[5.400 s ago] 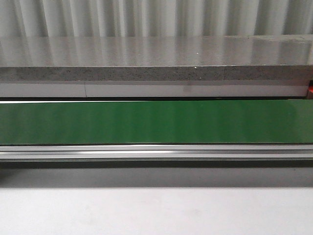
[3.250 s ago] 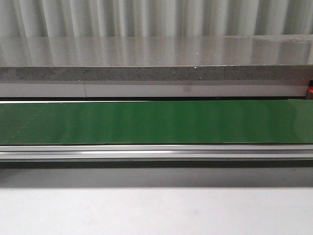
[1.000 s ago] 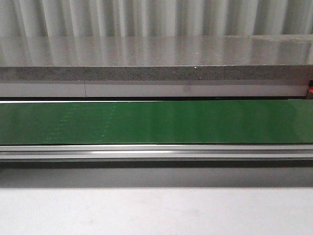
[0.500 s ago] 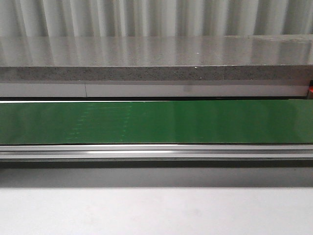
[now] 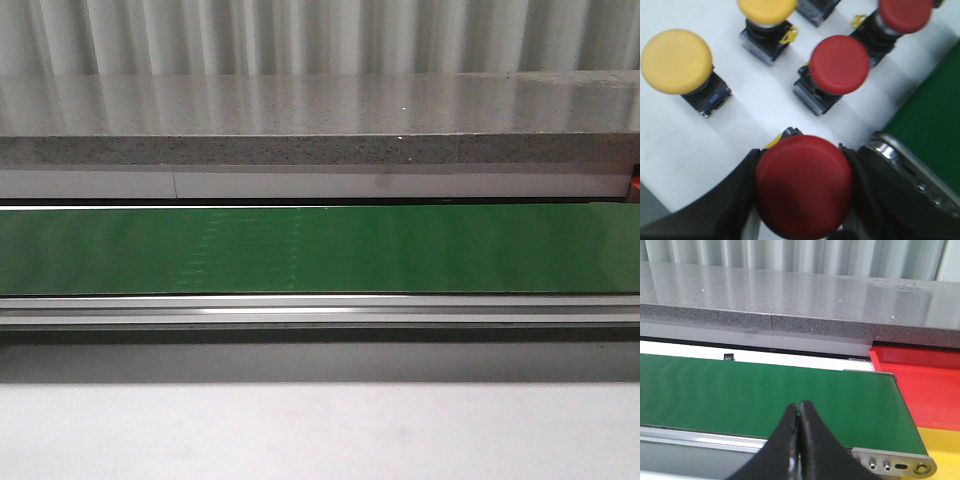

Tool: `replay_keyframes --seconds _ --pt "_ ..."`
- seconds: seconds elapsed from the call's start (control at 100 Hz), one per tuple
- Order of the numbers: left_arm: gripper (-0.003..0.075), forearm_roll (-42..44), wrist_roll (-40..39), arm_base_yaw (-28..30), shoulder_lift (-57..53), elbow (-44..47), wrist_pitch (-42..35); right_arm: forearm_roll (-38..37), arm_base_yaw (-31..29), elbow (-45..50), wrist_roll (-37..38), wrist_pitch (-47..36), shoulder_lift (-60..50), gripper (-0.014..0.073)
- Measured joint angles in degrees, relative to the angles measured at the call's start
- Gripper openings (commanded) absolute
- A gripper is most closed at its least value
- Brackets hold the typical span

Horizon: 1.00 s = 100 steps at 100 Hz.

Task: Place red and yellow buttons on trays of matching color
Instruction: 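Lower the left gripper and grasp a red push-button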

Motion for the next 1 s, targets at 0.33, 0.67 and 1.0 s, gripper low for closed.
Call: replay_keyframes --seconds 0.33,0.67,1.0 --pt "-0.0020 -0.8 8.3 -1.0 -6.6 -9.8 10.7 0.0 0.0 0.0 0.0 0.0 0.0 -0.0066" --pt "-0.0020 -12.0 18.6 -4.3 -1.4 -19.5 13.2 0.0 0.0 0.0 0.0 0.0 0.0 -0.0066" --pt "-0.0020 -12.6 19.4 -12.3 11.8 -25.8 13.5 0.0 0.0 0.0 0.0 0.0 0.0 -0.0066"
